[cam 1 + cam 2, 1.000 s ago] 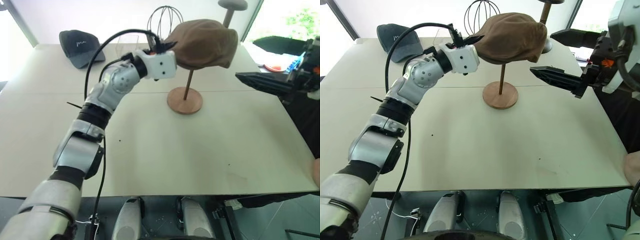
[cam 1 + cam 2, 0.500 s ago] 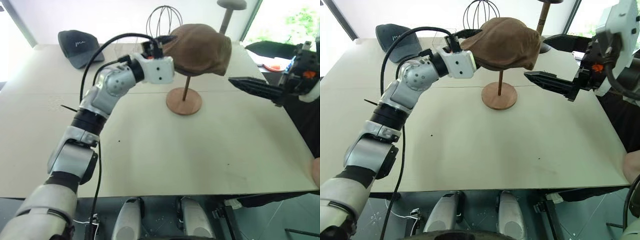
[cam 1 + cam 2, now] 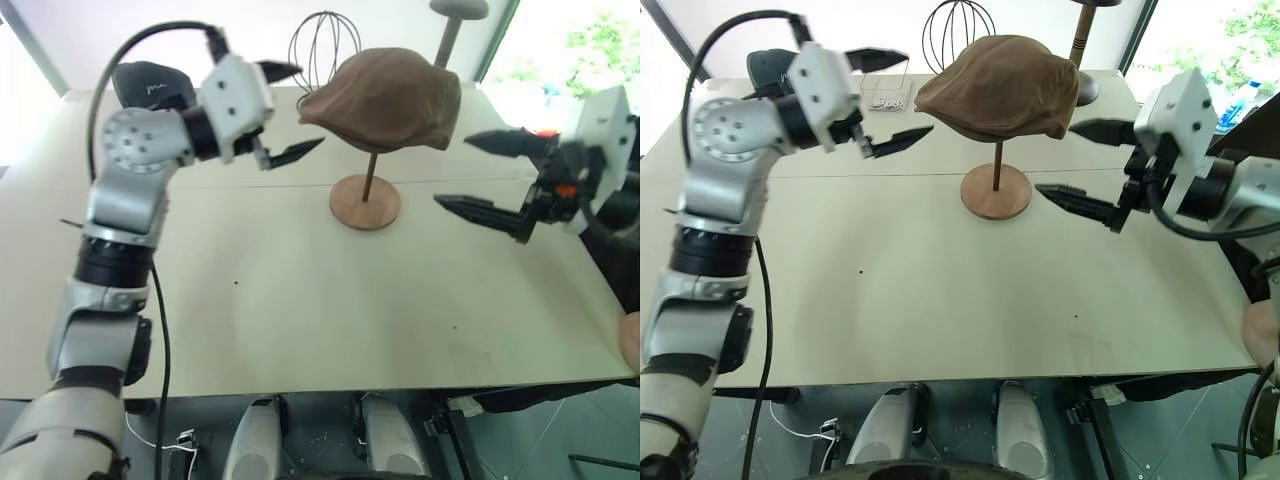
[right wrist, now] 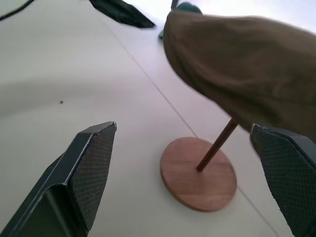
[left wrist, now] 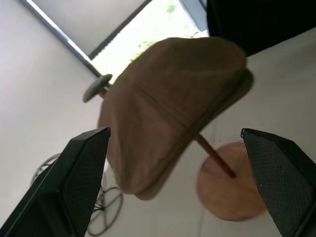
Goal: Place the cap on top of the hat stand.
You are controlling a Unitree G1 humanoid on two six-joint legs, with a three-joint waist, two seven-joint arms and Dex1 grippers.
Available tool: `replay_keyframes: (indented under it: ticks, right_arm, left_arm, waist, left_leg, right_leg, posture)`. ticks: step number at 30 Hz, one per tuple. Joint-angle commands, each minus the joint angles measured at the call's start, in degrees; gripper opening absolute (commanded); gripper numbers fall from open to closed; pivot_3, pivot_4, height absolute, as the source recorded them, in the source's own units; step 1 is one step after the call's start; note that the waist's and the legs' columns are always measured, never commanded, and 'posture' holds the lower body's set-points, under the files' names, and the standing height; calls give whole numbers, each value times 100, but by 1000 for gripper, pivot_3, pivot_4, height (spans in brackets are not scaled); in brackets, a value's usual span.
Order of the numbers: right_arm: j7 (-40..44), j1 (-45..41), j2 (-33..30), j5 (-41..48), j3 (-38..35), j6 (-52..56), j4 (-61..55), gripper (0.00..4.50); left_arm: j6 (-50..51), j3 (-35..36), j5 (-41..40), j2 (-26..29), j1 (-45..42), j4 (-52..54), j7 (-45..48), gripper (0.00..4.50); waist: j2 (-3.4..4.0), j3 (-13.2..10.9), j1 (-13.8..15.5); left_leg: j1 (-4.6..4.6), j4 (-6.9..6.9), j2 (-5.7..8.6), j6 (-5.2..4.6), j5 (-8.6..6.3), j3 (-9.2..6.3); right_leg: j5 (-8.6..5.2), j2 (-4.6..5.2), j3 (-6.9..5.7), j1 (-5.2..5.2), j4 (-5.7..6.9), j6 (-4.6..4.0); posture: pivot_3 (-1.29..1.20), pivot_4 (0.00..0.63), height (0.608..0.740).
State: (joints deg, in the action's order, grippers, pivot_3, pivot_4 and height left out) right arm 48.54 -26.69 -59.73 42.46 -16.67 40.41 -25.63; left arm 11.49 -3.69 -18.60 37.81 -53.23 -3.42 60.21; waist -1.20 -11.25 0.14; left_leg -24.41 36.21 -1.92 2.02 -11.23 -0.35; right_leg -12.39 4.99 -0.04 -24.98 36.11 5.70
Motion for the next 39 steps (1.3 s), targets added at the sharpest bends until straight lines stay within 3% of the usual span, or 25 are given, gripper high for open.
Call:
replay_keyframes:
  ticks: [1,5,9,15,22,32,35,39]
  right_arm:
    - [-212,-184,-74,-652,253,-431,-236,4500]
    - [-581,-403,81,-1436,890,-757,-625,4500]
    - [-1084,-695,331,-2282,1534,-901,-878,4500]
    - [-2108,-1327,1390,-3450,2464,-771,-929,4500]
    - [-2626,-1617,1799,-5525,3682,-1633,-315,4500]
    - [-3090,-1764,2507,-7104,3973,-2222,758,4500]
    - [-3124,-1731,2681,-7204,3835,-2323,851,3613]
    - [-3064,-1659,2829,-7297,3720,-2417,827,1534]
  left_arm:
    - [2085,538,-1371,821,-39,412,838,4439]
    - [3539,740,-2040,1722,-319,-173,1692,4439]
    - [3576,661,-2055,2193,-376,-434,2401,4439]
    - [3703,483,-1895,2063,-797,-874,2575,4439]
    - [3620,434,-1745,1798,-1015,-1001,2572,4439]
    - [3714,444,-1726,1739,-1170,-1065,2690,4439]
    - [3681,454,-1705,1737,-1145,-1039,2686,4500]
    - [3607,461,-1650,1729,-1172,-1083,2654,4500]
  waist:
    - [1,0,-81]
    - [0,0,-120]
    - [2,-1,-118]
    - [-8,0,-83]
    - [-9,0,-106]
    - [-9,0,-114]
    - [-8,0,-116]
    - [-8,0,-115]
  left_leg:
    - [1,1,-1,0,0,-2]
    - [6,-1,-1,0,0,-4]
    - [3,-6,-1,-2,-2,-4]
    - [-5,4,1,-2,-1,-5]
    - [-6,-1,1,-3,-2,-6]
    - [-8,-2,1,-3,-2,-6]
    - [-9,-3,0,-3,-2,-6]
    - [-9,-3,0,-3,-2,-6]
  right_leg:
    - [-1,-2,0,1,1,-1]
    - [-15,-2,-1,2,1,-21]
    - [-18,-3,-1,-3,0,-19]
    - [-18,-2,-1,-1,-3,-21]
    - [-20,-3,-1,-4,-1,-19]
    - [-19,-4,0,-9,2,-18]
    - [-19,-5,0,-9,2,-18]
    - [-19,-5,0,-9,2,-17]
  posture:
    - [0,150,740]
    - [0,150,740]
    - [0,150,740]
    - [0,150,740]
    - [0,150,740]
    - [0,150,740]
    - [0,150,740]
    - [0,150,740]
